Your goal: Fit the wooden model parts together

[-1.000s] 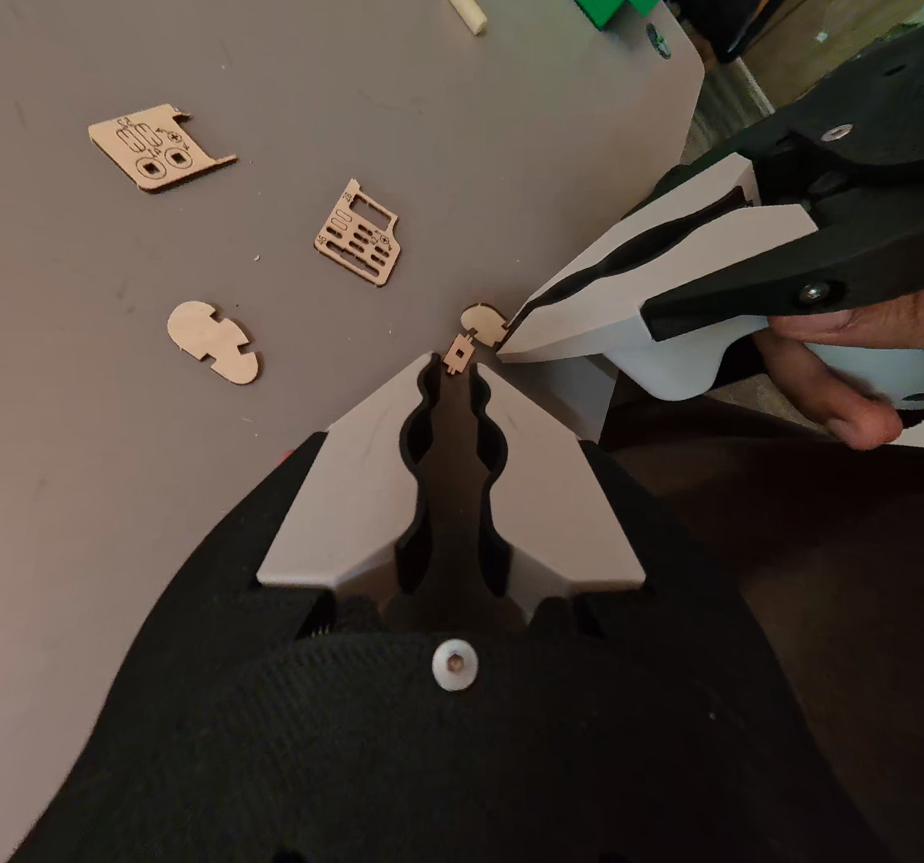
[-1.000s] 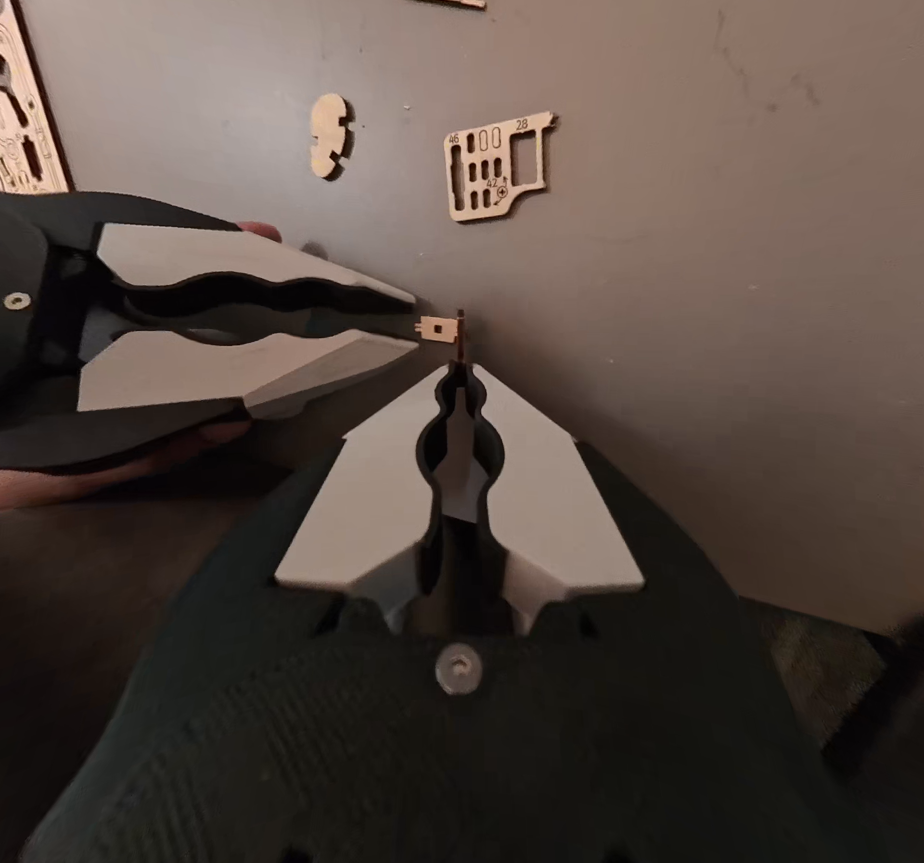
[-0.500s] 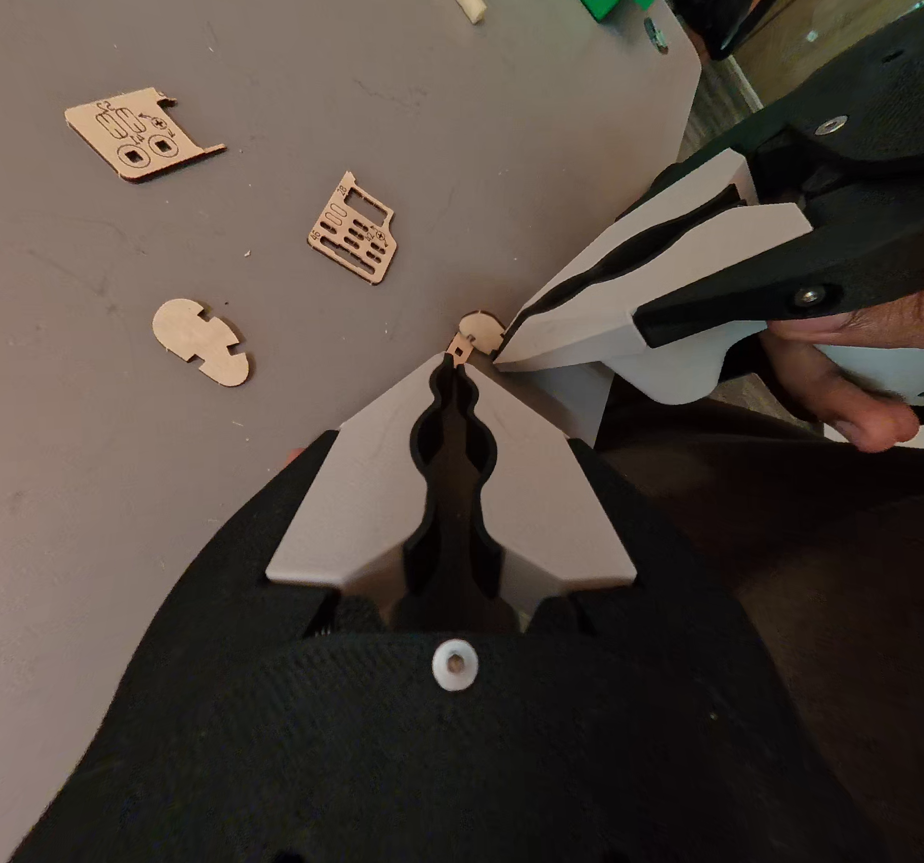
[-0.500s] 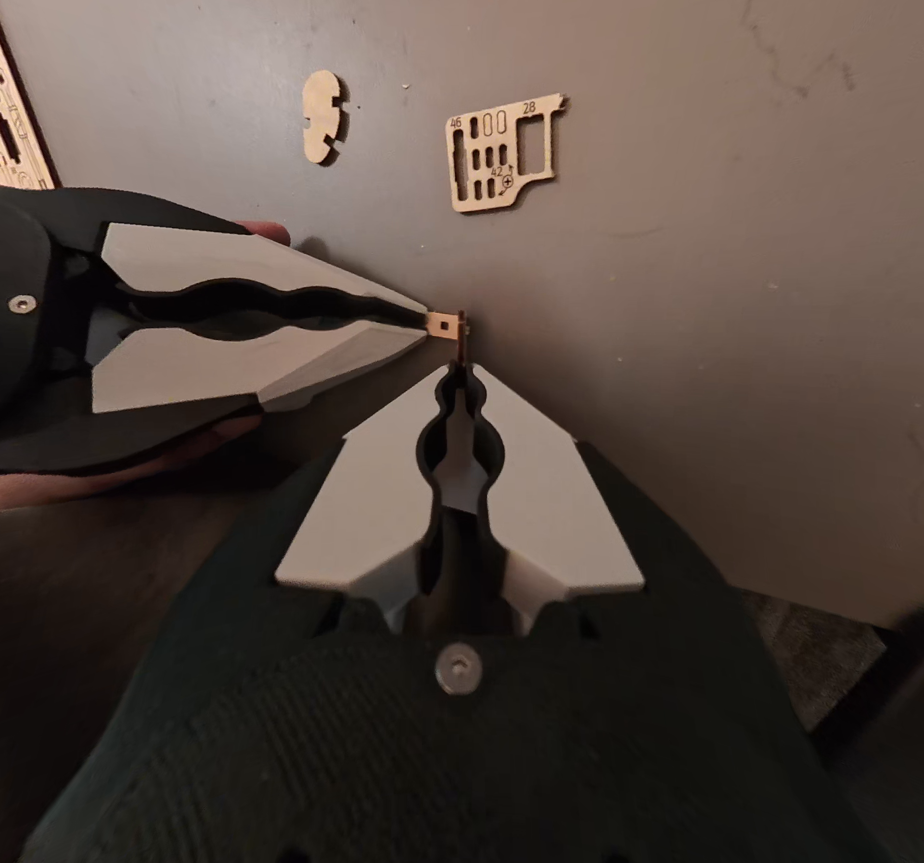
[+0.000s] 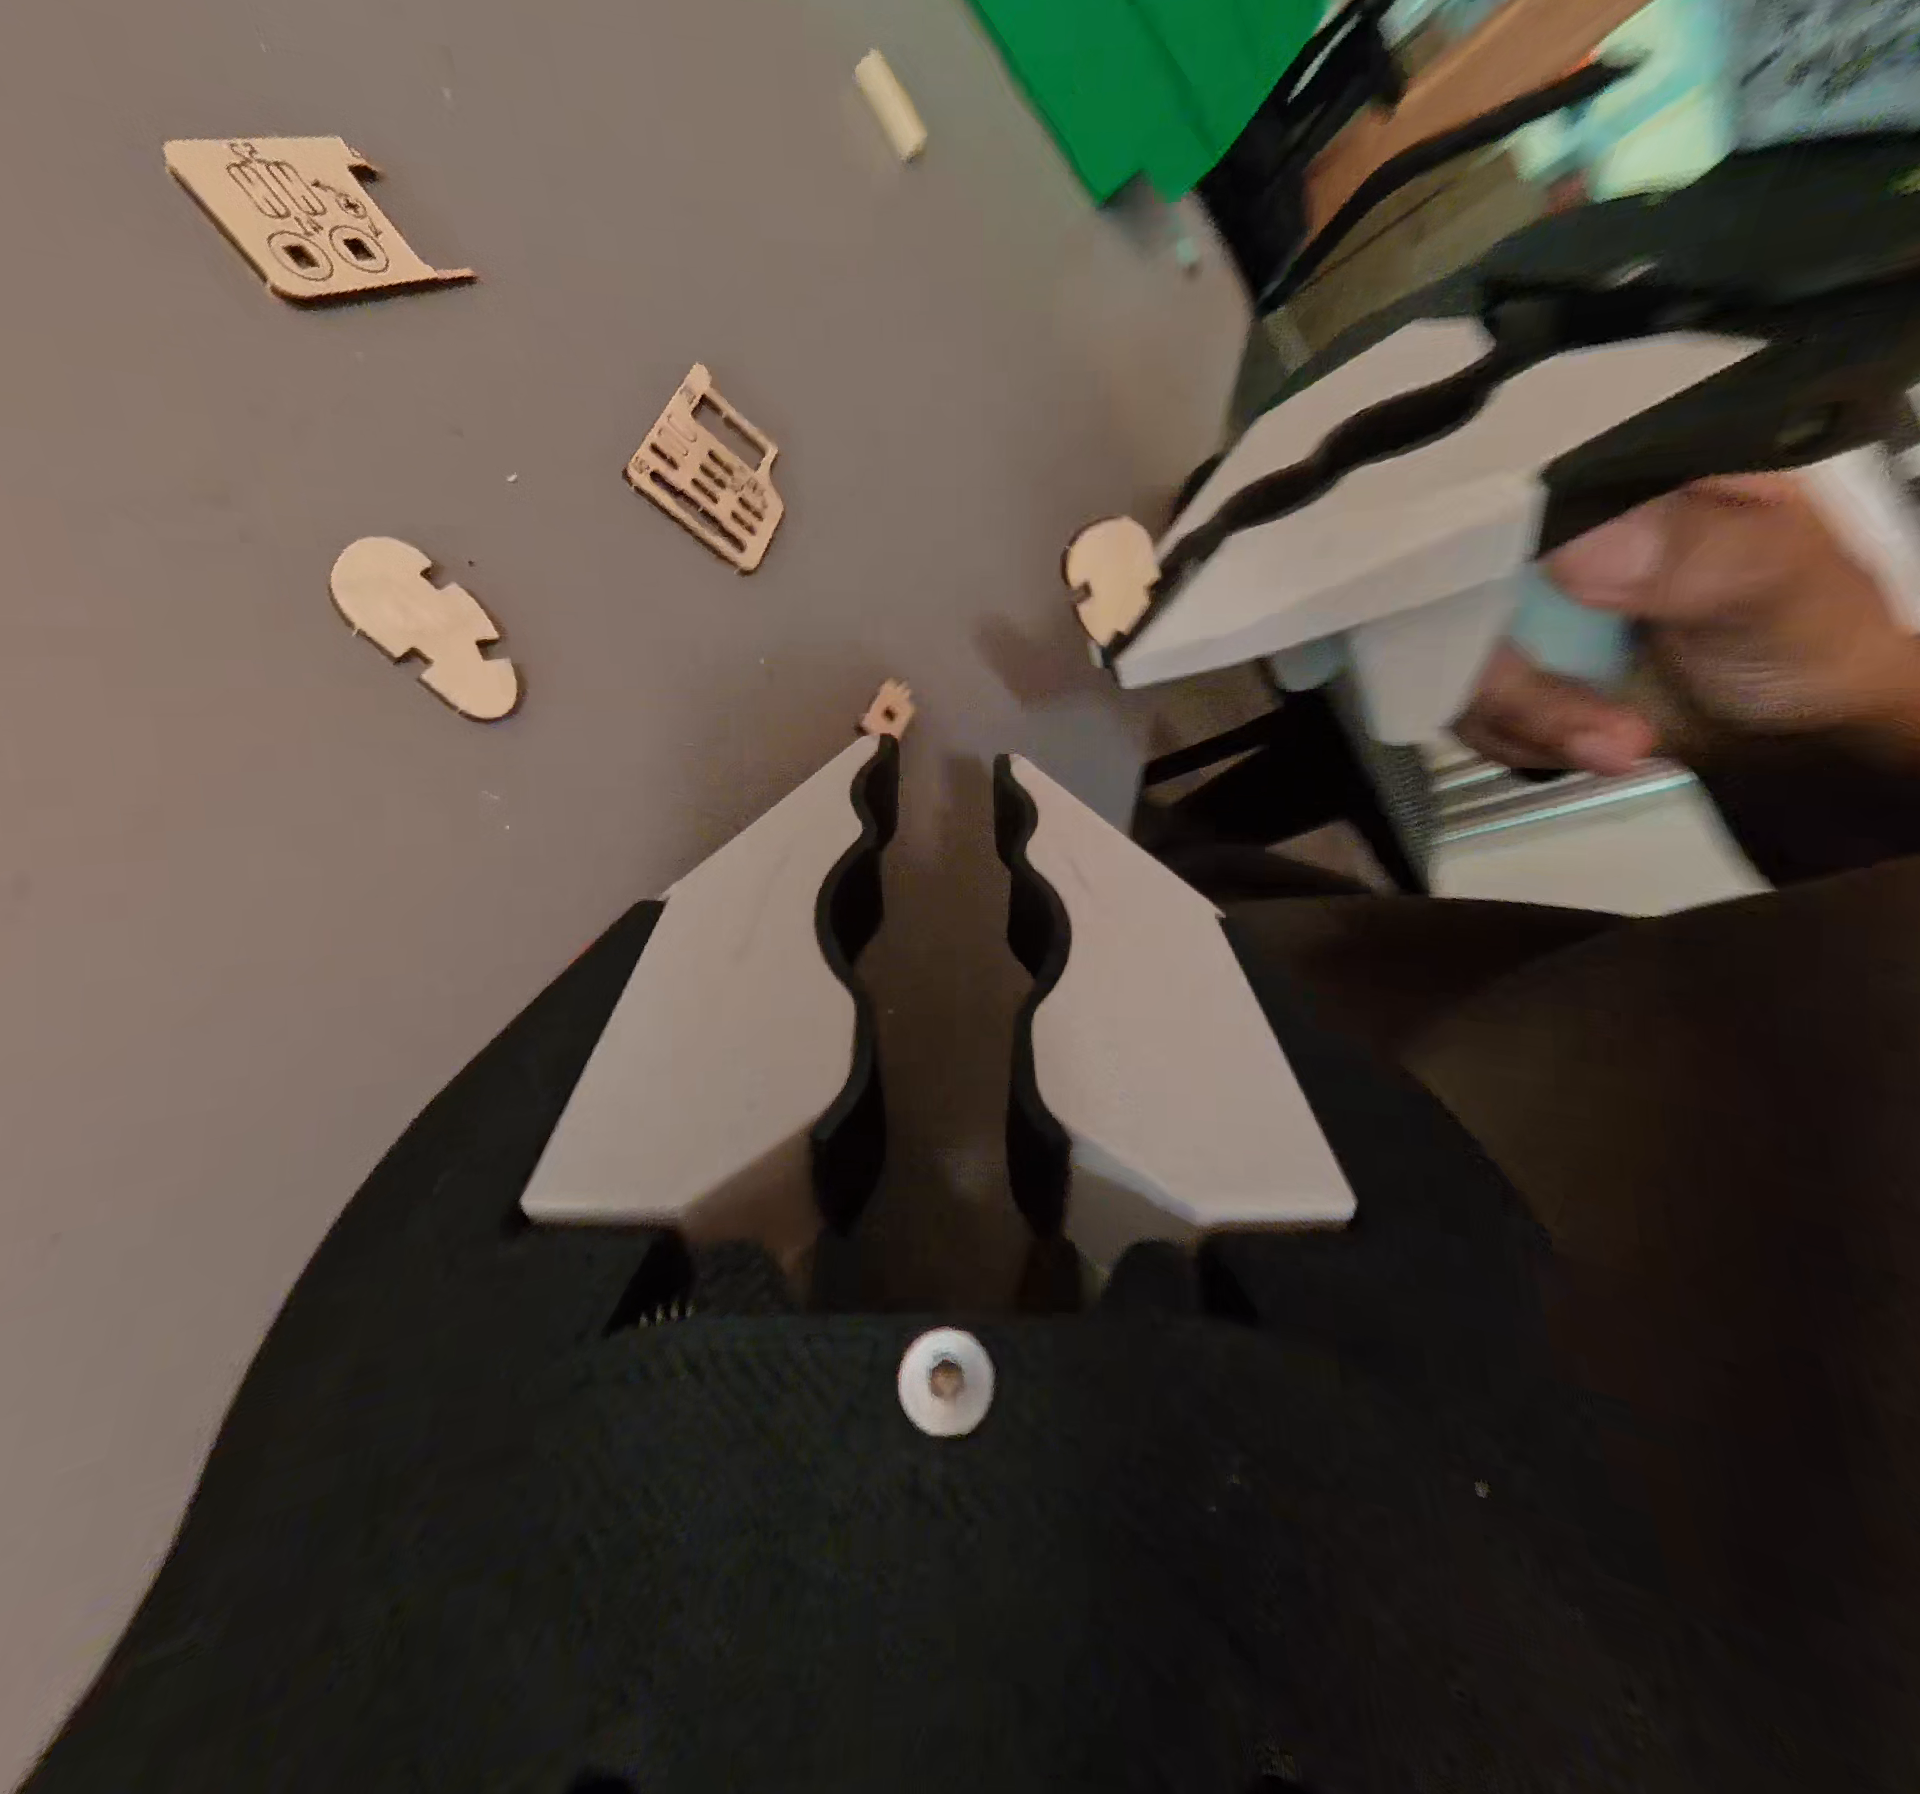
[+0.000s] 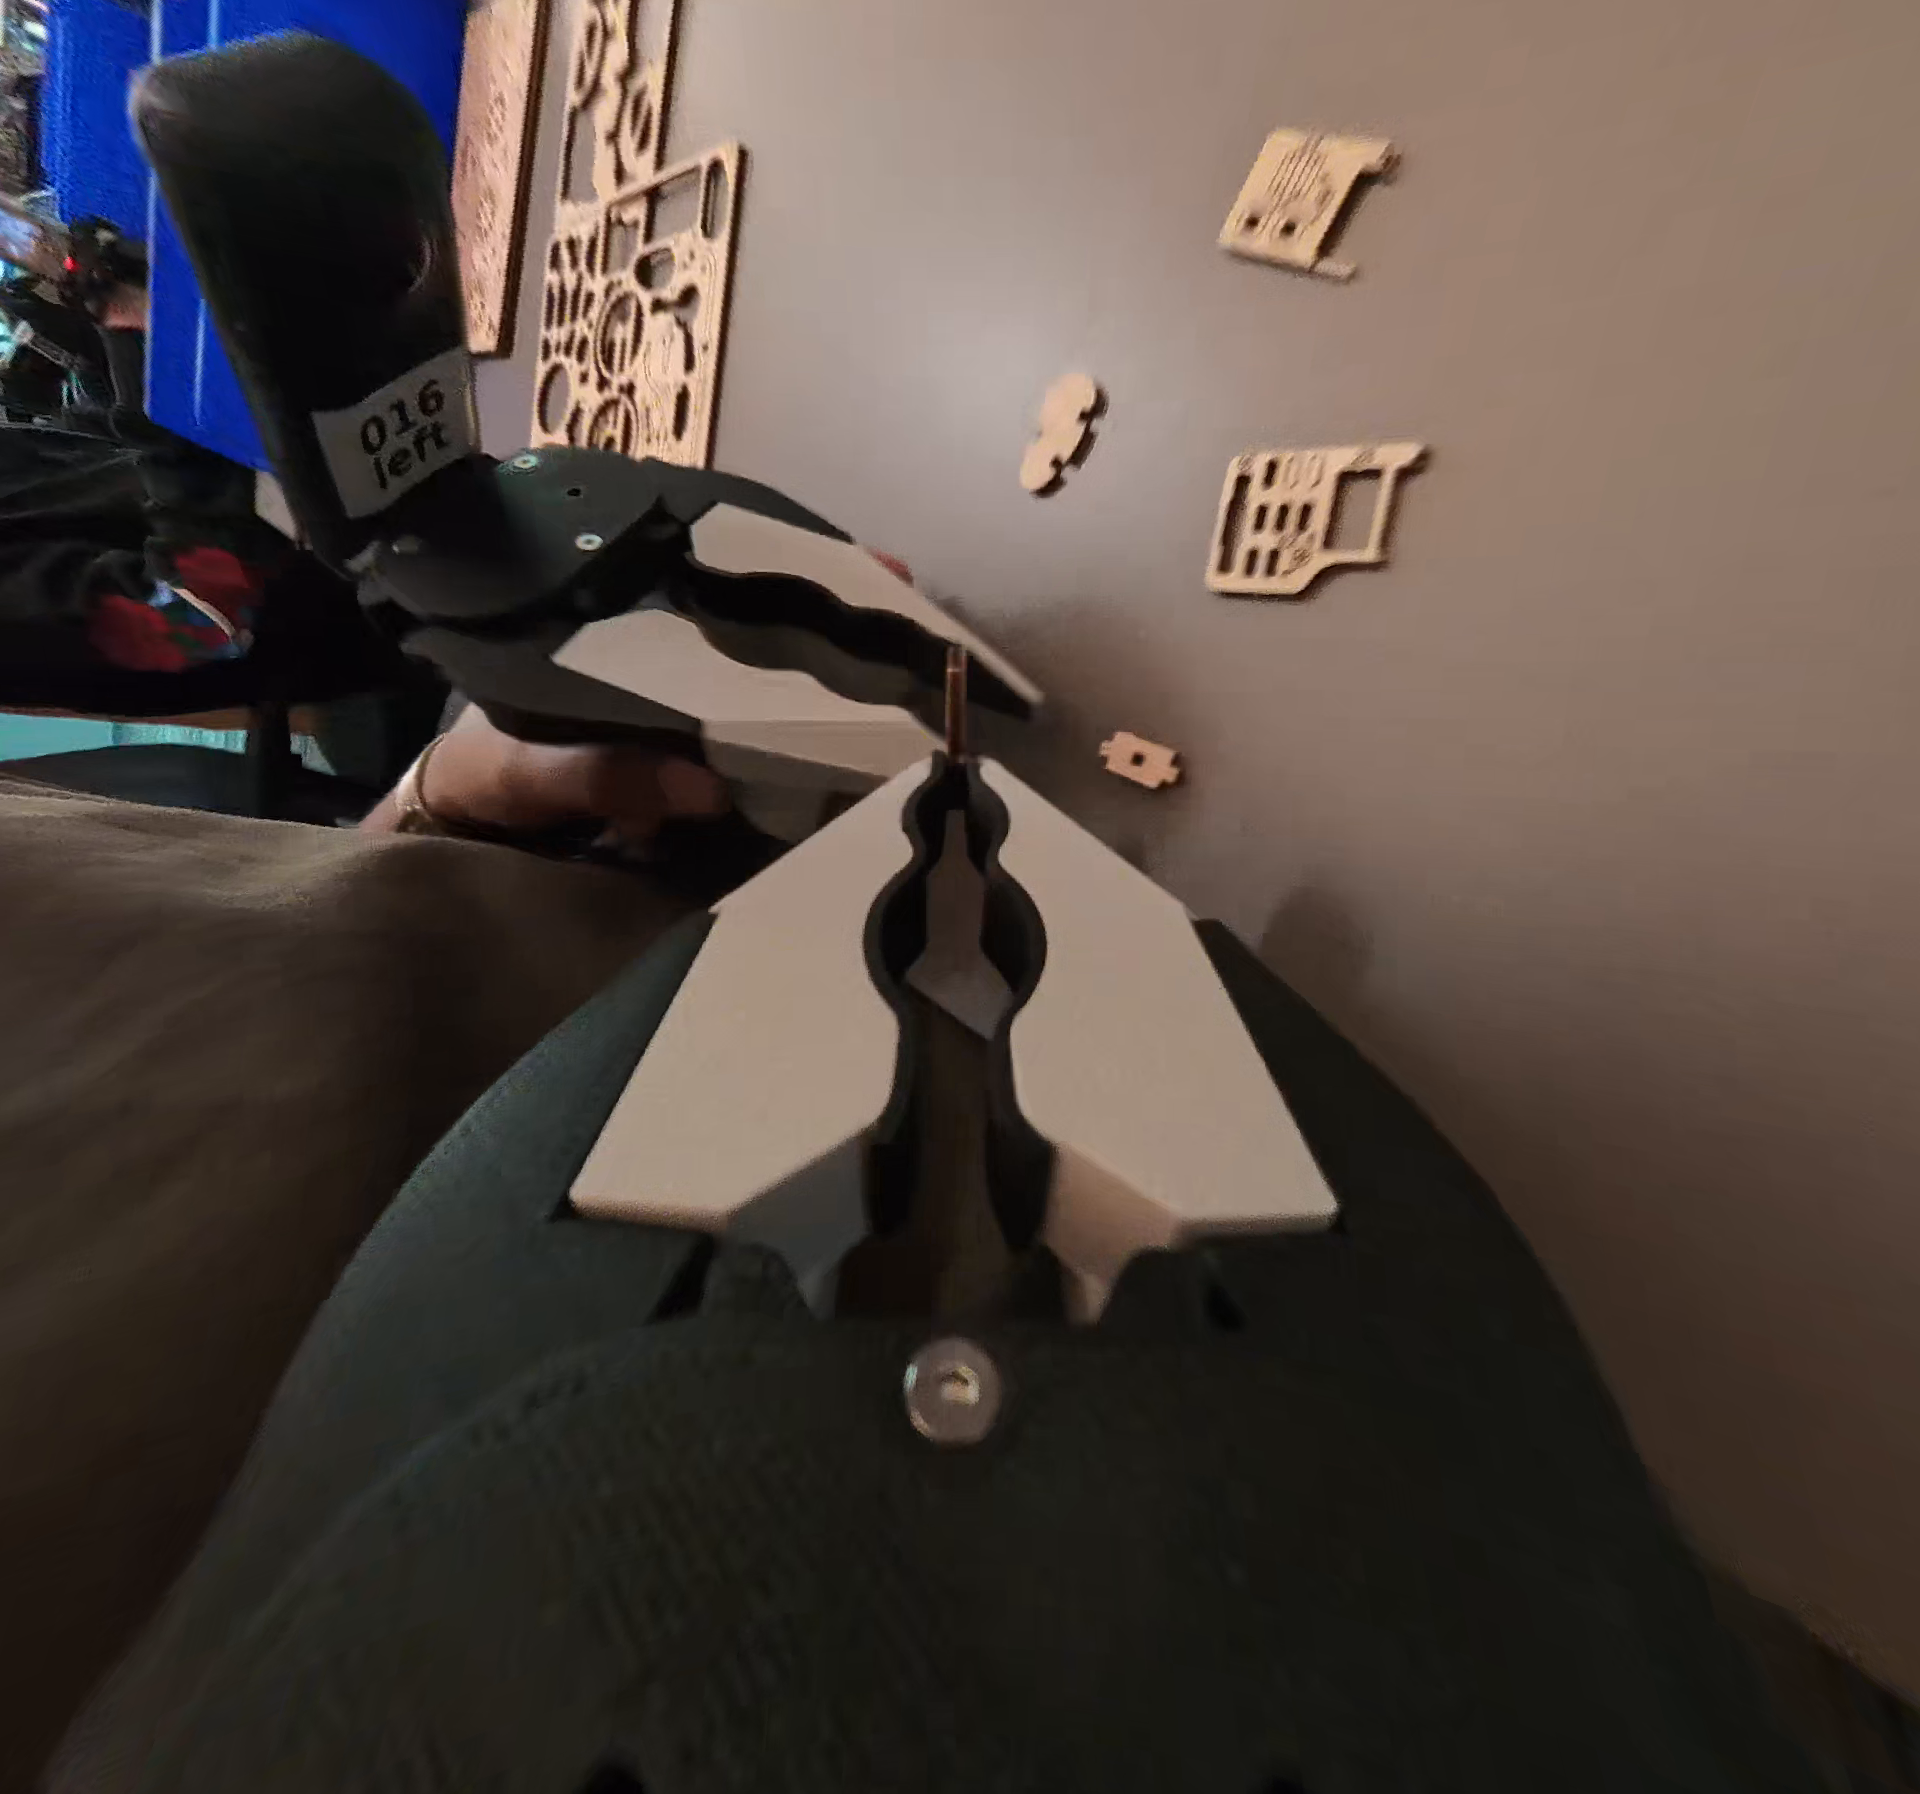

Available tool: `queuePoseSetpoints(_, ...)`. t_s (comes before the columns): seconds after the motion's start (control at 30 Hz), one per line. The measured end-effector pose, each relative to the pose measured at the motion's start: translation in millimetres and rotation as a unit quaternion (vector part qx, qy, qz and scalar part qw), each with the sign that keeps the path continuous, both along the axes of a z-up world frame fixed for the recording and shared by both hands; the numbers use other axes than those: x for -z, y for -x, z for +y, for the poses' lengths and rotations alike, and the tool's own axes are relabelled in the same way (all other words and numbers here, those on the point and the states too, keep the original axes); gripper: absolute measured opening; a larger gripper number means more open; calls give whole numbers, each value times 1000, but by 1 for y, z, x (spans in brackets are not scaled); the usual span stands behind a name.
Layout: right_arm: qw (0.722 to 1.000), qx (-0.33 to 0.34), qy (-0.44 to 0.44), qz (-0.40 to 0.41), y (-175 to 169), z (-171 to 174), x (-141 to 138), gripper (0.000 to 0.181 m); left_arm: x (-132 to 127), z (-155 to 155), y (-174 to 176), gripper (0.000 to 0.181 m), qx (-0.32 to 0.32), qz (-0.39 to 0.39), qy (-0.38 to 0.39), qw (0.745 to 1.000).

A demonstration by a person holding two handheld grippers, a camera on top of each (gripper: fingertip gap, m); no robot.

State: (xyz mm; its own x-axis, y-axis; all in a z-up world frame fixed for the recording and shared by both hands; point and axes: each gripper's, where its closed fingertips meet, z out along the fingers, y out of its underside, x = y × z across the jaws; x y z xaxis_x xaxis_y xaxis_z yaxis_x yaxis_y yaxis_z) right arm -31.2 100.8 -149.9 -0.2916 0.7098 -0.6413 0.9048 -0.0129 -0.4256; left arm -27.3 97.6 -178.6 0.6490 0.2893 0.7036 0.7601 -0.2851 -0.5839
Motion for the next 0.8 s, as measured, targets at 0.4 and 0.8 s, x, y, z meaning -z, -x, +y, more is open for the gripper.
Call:
queuePoseSetpoints(0.4, 989, -81, 83, 96, -9, -32, -25, 1, -67, -18, 9, 13, 0, -170, -239, 956)
queuePoseSetpoints(0.8, 985, -52, 126, 109, -6, -32, -37, 2, -77, -19, 1, 1, 25, -176, -266, 947)
